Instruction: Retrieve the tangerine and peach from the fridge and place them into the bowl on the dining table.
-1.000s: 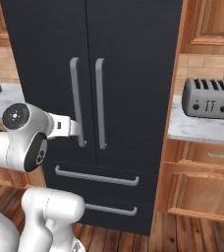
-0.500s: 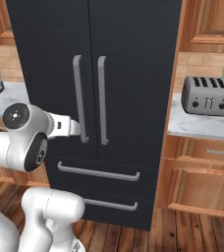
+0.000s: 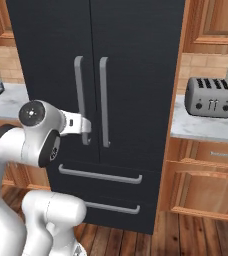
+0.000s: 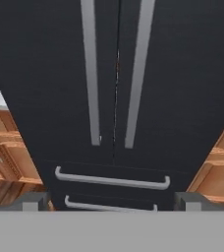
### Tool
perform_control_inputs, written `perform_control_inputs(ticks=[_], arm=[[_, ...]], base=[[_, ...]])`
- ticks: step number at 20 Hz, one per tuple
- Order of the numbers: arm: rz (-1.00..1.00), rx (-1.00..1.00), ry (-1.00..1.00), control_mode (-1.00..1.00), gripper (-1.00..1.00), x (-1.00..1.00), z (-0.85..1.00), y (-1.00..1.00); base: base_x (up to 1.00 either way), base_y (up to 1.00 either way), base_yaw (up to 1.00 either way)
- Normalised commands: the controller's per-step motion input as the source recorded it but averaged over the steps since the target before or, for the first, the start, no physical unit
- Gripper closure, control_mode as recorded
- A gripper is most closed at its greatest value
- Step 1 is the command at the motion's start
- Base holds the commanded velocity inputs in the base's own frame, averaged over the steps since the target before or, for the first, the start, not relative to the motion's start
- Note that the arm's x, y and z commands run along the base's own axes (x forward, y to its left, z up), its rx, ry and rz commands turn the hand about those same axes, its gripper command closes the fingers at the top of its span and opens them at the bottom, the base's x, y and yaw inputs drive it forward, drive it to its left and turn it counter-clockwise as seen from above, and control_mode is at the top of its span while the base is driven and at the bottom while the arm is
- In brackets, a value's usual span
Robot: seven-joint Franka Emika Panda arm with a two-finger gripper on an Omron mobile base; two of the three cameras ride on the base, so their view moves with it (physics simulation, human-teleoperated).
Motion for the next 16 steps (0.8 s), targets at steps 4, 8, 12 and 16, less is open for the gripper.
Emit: perform_control_inputs(ticks=[4, 8, 12, 16], arm=[[0.0, 0.0, -0.05, -1.0, -1.0, 0.34, 0.28, -0.14], [-0.02, 0.0, 0.0, -1.0, -1.0, 0.52, 0.18, -0.15], [-0.02, 0.02, 0.03, -1.0, -1.0, 0.64, 0.17, -0.27], [-0.03, 0.01, 0.04, -1.0, -1.0, 0.84, 0.04, -0.21]], base=[[0.0, 0.0, 0.0], [0.0, 0.0, 0.0], [0.0, 0.0, 0.0], [0.0, 0.0, 0.0]])
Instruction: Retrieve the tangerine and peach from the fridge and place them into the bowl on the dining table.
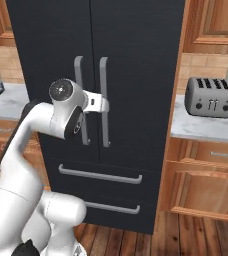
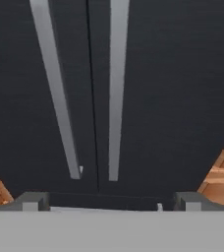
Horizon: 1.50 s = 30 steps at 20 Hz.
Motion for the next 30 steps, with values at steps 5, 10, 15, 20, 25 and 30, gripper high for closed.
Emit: perform_control_inputs(ticks=[5, 10, 15, 20, 25, 30], arm=[[0.0, 0.0, 0.0, -1.0, -1.0, 0.9, -0.04, 0.0], [0.0, 0.0, 0.0, -1.0, -1.0, 0.92, -0.13, 0.0], [0.0, 0.0, 0.0, -1.0, -1.0, 0.89, -0.18, 0.0], [0.0, 0.0, 0.0, -1.0, -1.0, 0.9, -0.26, 0.0], [0.01, 0.0, -0.01, -1.0, -1.0, 0.85, -0.26, -0.05], [0.02, 0.0, 0.0, -1.0, -1.0, 0.79, -0.17, -0.17]], base=[[0.0, 0.0, 0.0], [0.0, 0.0, 0.0], [0.0, 0.0, 0.0], [0.0, 0.0, 0.0], [0.0, 0.0, 0.0], [0.0, 0.0, 0.0]])
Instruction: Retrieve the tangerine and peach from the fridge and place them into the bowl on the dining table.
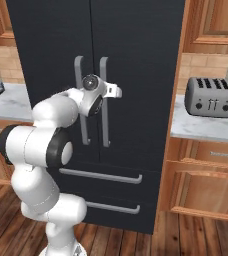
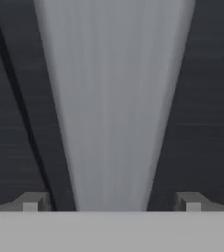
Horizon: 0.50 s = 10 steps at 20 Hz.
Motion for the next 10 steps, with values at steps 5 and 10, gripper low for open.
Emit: perform_control_inputs(ticks=[5, 10], arm=[[0.04, 0.0, 0.0, -1.0, -1.0, 0.76, -0.23, -0.17], [0.01, 0.01, 0.06, -1.0, 1.0, 0.41, -0.02, -0.08]], base=[[0.0, 0.0, 0.0], [0.0, 0.0, 0.0]])
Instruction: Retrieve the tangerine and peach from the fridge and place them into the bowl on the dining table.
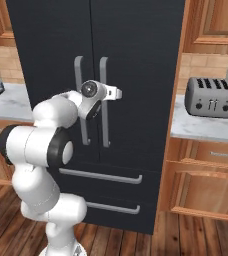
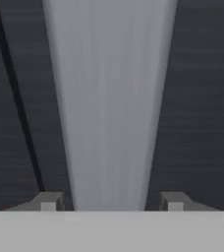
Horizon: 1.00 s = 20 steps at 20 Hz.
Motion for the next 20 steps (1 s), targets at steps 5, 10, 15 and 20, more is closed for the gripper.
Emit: perform_control_inputs(ticks=[5, 10, 15, 20], arm=[[0.0, 0.0, 0.09, -1.0, 1.0, -0.56, 0.29, -0.42], [-0.01, 0.04, 0.25, -1.0, 1.0, -0.87, 0.49, -0.59], [-0.04, 0.1, 0.21, -1.0, 1.0, -1.0, 0.45, -0.93], [-0.04, 0.13, 0.15, -1.0, 1.0, -1.0, 0.25, -1.0]], base=[[0.0, 0.0, 0.0], [0.0, 0.0, 0.0], [0.0, 0.0, 0.0], [0.0, 0.0, 0.0]])
